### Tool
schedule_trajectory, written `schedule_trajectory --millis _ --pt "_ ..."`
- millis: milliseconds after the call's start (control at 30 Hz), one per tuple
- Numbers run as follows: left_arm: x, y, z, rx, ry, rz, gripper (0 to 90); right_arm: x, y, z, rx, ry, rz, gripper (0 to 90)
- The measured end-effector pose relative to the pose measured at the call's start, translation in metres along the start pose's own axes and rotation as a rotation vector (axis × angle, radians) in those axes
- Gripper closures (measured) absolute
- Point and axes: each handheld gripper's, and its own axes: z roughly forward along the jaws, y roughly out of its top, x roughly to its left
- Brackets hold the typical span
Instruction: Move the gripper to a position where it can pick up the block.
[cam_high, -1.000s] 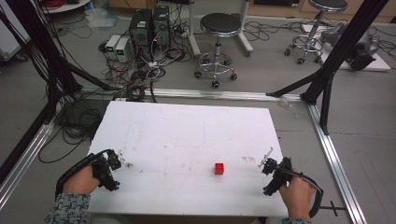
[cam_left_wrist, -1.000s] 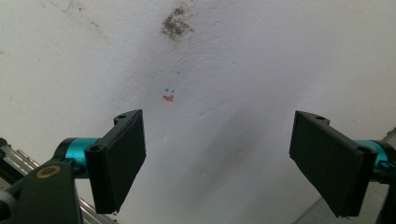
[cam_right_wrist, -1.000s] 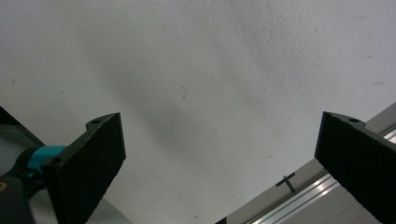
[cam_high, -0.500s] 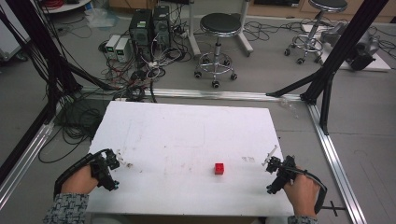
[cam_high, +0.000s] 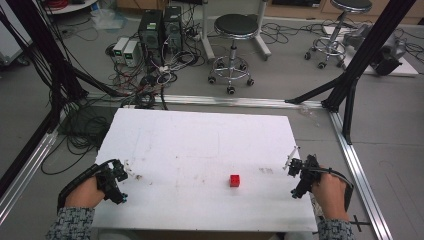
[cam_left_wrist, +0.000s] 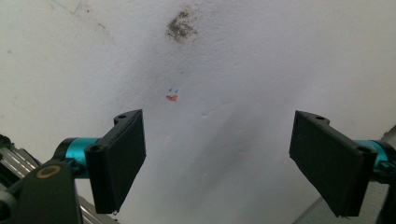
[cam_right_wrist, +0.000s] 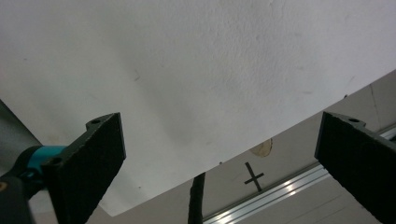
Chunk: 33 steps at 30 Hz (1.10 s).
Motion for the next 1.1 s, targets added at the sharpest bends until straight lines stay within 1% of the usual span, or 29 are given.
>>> schedule_trajectory --millis 100,233,267,300,333,367,500,533,567,600,667,700,733,767,800,833,933,967,1100 --pt "0.000 0.000 0.000 0.000 0.000 0.000 18.9 -0.002 0.010 -0.006 -0.008 0.016 -0.053 1.0" --pt "0.000 0.000 0.000 -0.003 0.001 -0.003 18.9 -0.002 0.026 -0.013 -0.005 0.043 -0.115 1.0" --pt "0.000 0.000 0.000 -0.003 0.001 -0.003 18.9 -0.002 0.026 -0.013 -0.005 0.043 -0.115 1.0" --pt "0.000 0.000 0.000 -0.001 0.005 -0.002 18.9 -0.001 0.035 -0.018 -0.008 0.051 -0.140 1.0" --pt "0.000 0.000 0.000 -0.001 0.005 -0.002 18.9 -0.001 0.038 -0.019 -0.014 0.051 -0.146 1.0" --pt "0.001 0.000 0.000 0.003 -0.002 -0.002 18.9 -0.001 0.043 -0.022 -0.021 0.053 -0.167 1.0" --pt "0.001 -0.001 0.001 0.004 -0.002 -0.005 18.9 0.001 0.059 -0.027 -0.023 0.056 -0.211 1.0" --pt "0.001 -0.001 0.001 0.004 -0.002 -0.005 18.9 0.001 0.059 -0.027 -0.023 0.056 -0.211 1.0" --pt "0.001 -0.001 0.001 0.005 -0.002 -0.005 18.9 0.002 0.063 -0.028 -0.025 0.051 -0.222 1.0" --pt "0.002 -0.001 0.000 0.005 -0.004 -0.004 18.9 0.004 0.073 -0.029 -0.027 0.054 -0.251 1.0" --pt "0.002 -0.001 0.001 0.005 -0.005 -0.005 18.9 0.006 0.081 -0.028 -0.024 0.058 -0.262 1.0" --pt "0.002 -0.001 0.000 0.004 -0.005 -0.005 18.9 0.007 0.084 -0.027 -0.020 0.061 -0.276 1.0" --pt "0.002 -0.001 0.000 0.004 -0.005 -0.005 18.9 0.007 0.084 -0.027 -0.020 0.061 -0.276 1.0" --pt "0.002 -0.001 0.000 0.002 -0.005 -0.006 18.9 0.008 0.090 -0.026 -0.021 0.063 -0.290 1.0" --pt "0.002 -0.001 0.000 -0.002 -0.003 -0.009 18.9 0.008 0.090 -0.026 -0.021 0.063 -0.290 1.0" --pt "0.002 -0.002 0.000 -0.002 -0.002 -0.009 18.9 0.011 0.096 -0.025 -0.024 0.066 -0.299 1.0" --pt "0.002 -0.002 0.000 -0.004 -0.003 -0.013 18.9 0.013 0.101 -0.022 -0.025 0.066 -0.306 1.0" --pt "0.002 -0.002 0.000 -0.007 0.000 -0.015 18.9 0.015 0.106 -0.020 -0.019 0.070 -0.324 1.0" --pt "0.002 -0.002 0.000 -0.005 -0.005 -0.014 18.9 0.020 0.117 -0.014 -0.026 0.084 -0.356 1.0"
